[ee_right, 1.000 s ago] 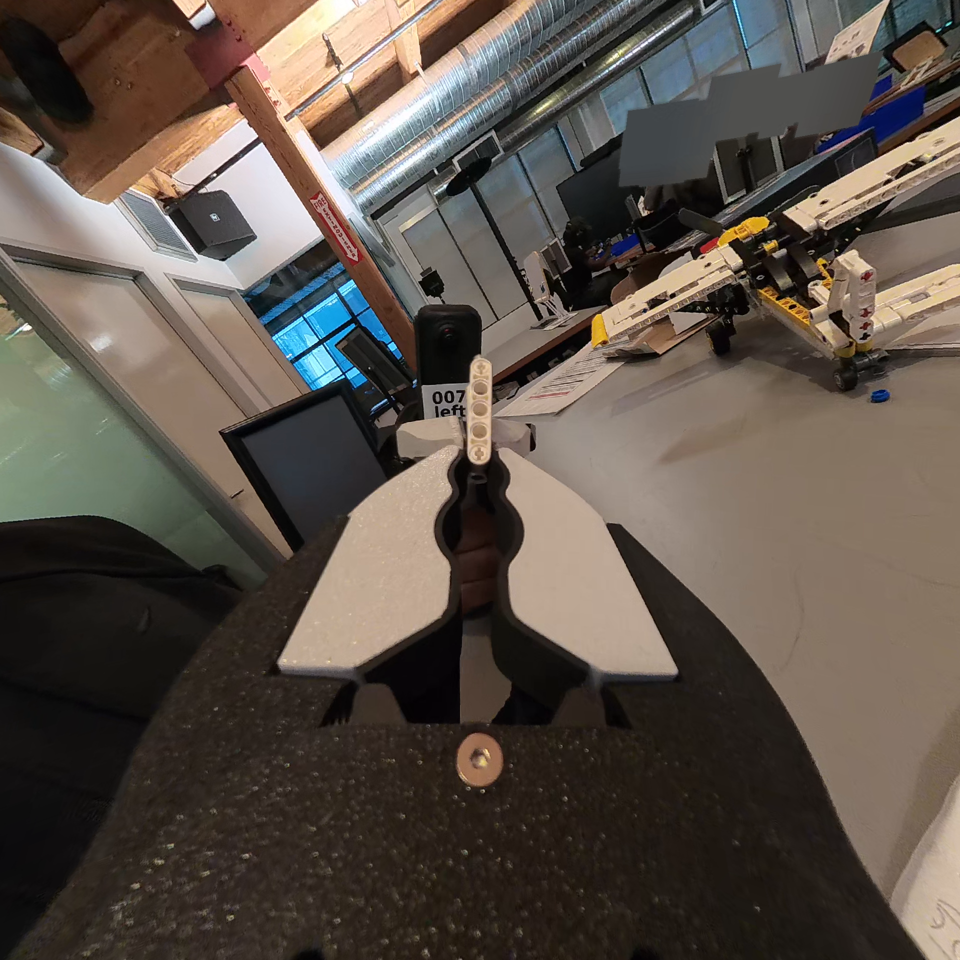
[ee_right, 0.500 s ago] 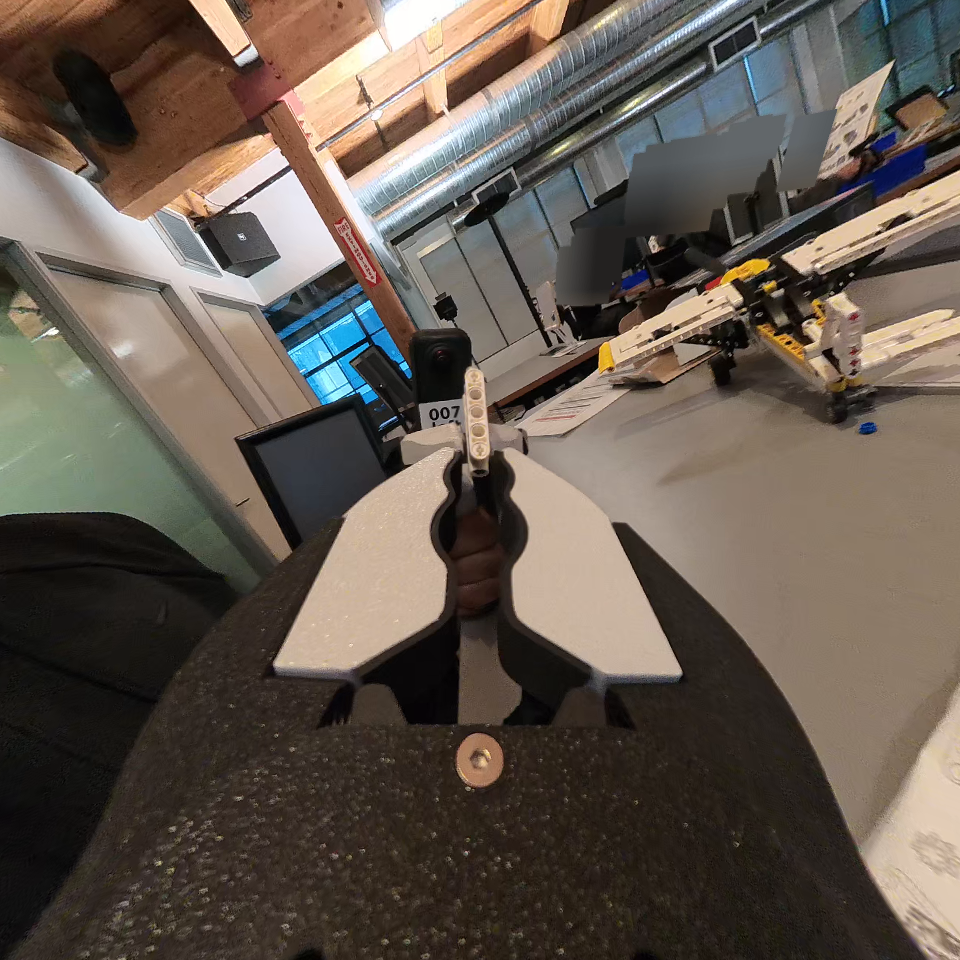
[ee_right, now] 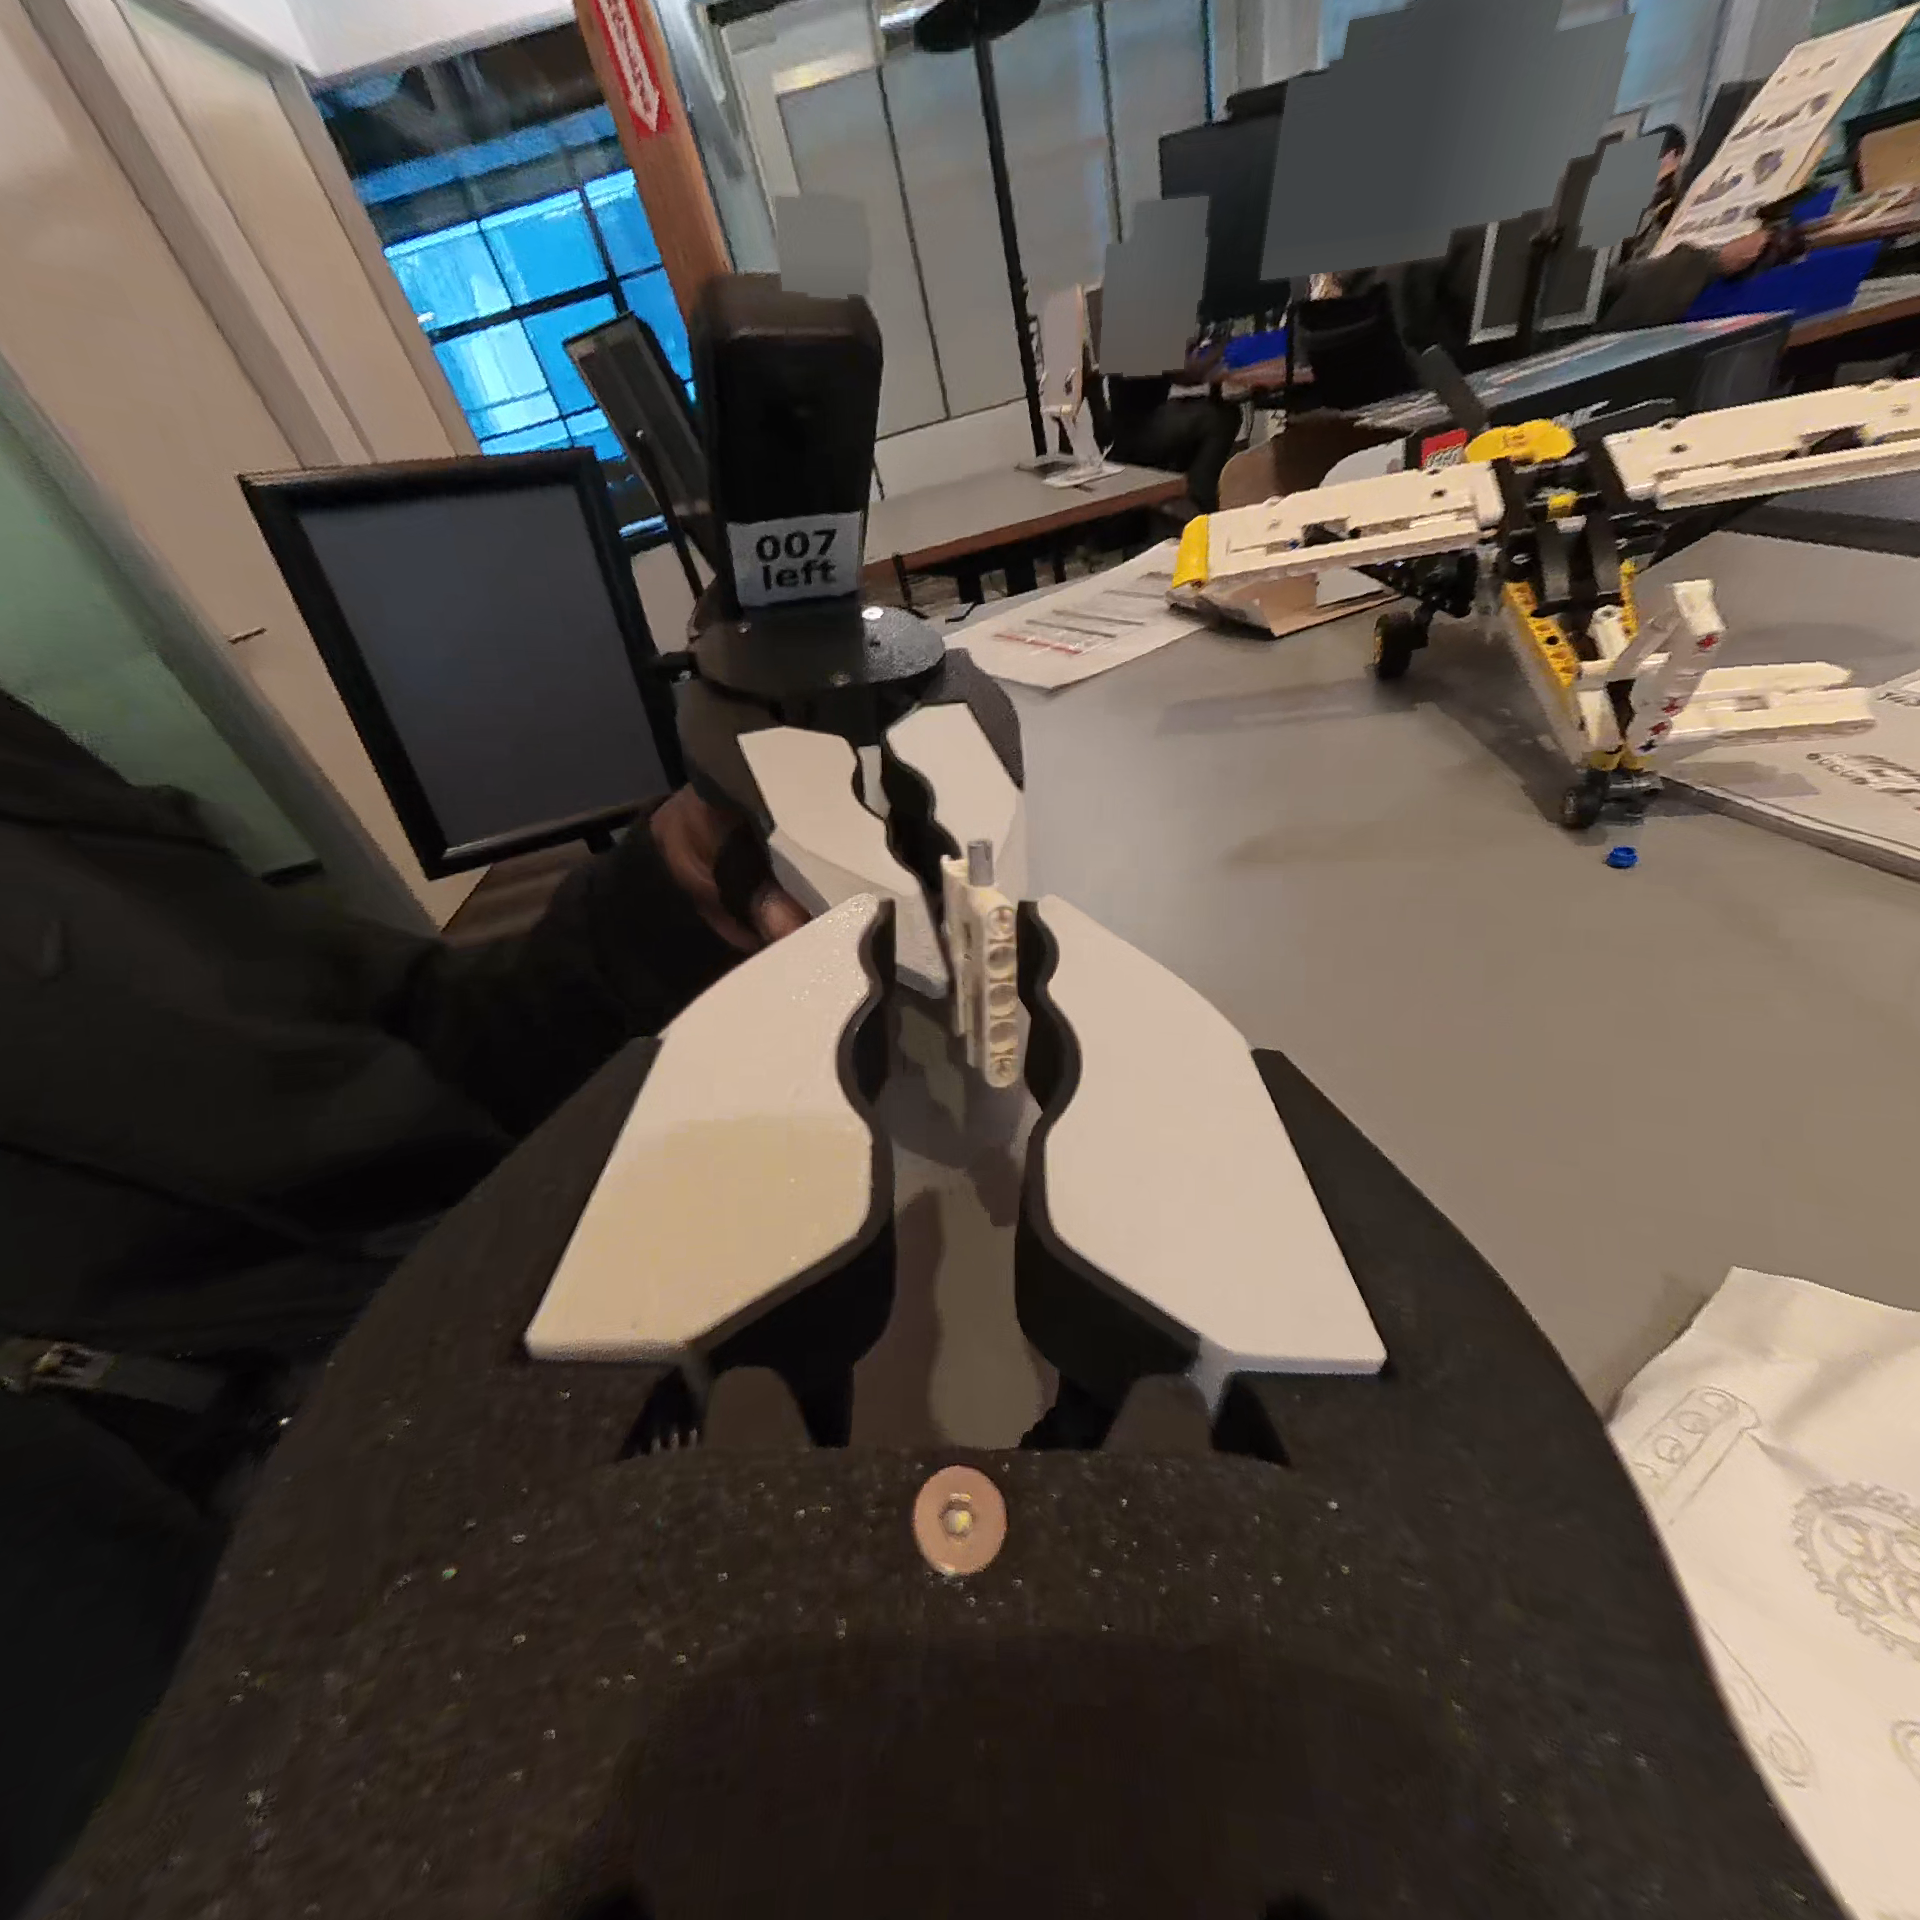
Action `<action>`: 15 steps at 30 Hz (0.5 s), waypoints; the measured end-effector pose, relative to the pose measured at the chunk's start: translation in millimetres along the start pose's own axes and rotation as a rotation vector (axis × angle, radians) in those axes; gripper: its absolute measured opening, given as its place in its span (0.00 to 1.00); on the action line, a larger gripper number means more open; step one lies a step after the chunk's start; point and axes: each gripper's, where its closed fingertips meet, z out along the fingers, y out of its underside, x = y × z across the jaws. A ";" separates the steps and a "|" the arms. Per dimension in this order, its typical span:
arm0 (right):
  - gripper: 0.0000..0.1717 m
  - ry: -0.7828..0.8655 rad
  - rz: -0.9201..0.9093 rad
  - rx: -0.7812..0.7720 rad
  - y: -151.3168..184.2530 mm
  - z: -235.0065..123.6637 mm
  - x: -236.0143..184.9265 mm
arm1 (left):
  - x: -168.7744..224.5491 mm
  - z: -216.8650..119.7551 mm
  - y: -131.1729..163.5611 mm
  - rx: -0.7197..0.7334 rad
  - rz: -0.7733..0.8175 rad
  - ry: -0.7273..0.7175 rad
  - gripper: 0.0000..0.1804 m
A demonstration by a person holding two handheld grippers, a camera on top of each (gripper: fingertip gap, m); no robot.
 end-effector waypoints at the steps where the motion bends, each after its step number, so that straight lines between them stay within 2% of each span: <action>1: 0.13 0.001 0.001 -0.012 1.3 1.1 0.2 | -1.0 -0.4 1.1 -0.010 0.005 0.003 0.04; 11: 0.10 0.009 0.037 -0.167 20.5 13.0 4.7 | 3.9 -1.1 12.7 -0.074 0.054 0.068 0.04; 15: 0.06 -0.009 0.053 -0.161 19.8 12.2 3.9 | 2.2 -2.8 12.1 -0.064 0.050 0.072 0.04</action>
